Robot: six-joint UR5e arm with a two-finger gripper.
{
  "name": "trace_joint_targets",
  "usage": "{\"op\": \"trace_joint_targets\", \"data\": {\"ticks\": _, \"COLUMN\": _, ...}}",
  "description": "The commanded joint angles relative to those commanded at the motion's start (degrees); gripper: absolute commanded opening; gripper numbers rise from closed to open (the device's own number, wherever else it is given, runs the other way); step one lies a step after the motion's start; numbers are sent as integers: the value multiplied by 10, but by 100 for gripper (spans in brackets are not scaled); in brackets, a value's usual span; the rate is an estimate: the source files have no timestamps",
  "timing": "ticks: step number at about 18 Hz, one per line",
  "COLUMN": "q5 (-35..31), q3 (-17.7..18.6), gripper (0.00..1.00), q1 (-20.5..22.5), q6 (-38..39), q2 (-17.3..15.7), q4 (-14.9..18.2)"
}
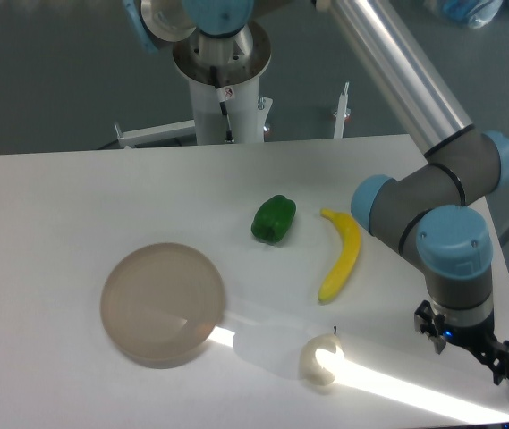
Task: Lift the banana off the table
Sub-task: 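Move the open gripper over the yellow banana and lower it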
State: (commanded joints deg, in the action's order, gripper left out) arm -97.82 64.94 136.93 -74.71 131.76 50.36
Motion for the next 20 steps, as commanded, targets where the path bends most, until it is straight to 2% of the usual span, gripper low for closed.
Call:
{"op": "trace_joint_targets", "data": {"ticks": 2, "q5": 5, "q3": 25, "gripper": 100, "q1": 10, "q6": 1, "q2": -24, "q4": 10}}
{"op": "trace_joint_targets", "data": {"ticks": 3, "q5": 13, "q3": 29, "gripper": 100, "q1": 14, "q6": 1, "q2": -33, "q4": 27}}
{"op": "trace_joint_targets", "data": {"ticks": 4, "q5": 23, "q3": 31, "gripper": 100, "q1": 19, "q6": 1, "q2": -44, "q4": 50}}
{"op": "trace_joint_targets", "data": {"ticks": 7, "q5": 45, "q3": 34, "gripper": 100, "q1": 38, "q6": 1, "q2": -83, "q4": 165}}
{"op": "trace_joint_targets", "data": {"ticks": 9, "q5": 63, "q3": 51, "gripper": 100, "q1": 44, "q6": 8, "q2": -95, "q4": 190}}
{"op": "trace_joint_targets", "data": {"ticks": 12, "q5": 118, "q3": 105, "gripper": 100, "q1": 61, "q6": 61, "q2": -114, "q4": 185}}
{"op": "trace_joint_targets", "data": {"ticks": 16, "q5": 145, "q3": 156, "gripper": 100, "q1": 70, "q6": 74, "q2": -130, "q4": 168}}
{"op": "trace_joint_targets", "data": {"ticks": 20, "q5": 143, "q3": 228, "gripper": 100, "q1": 66, "q6": 92, "q2": -134, "q4": 78}}
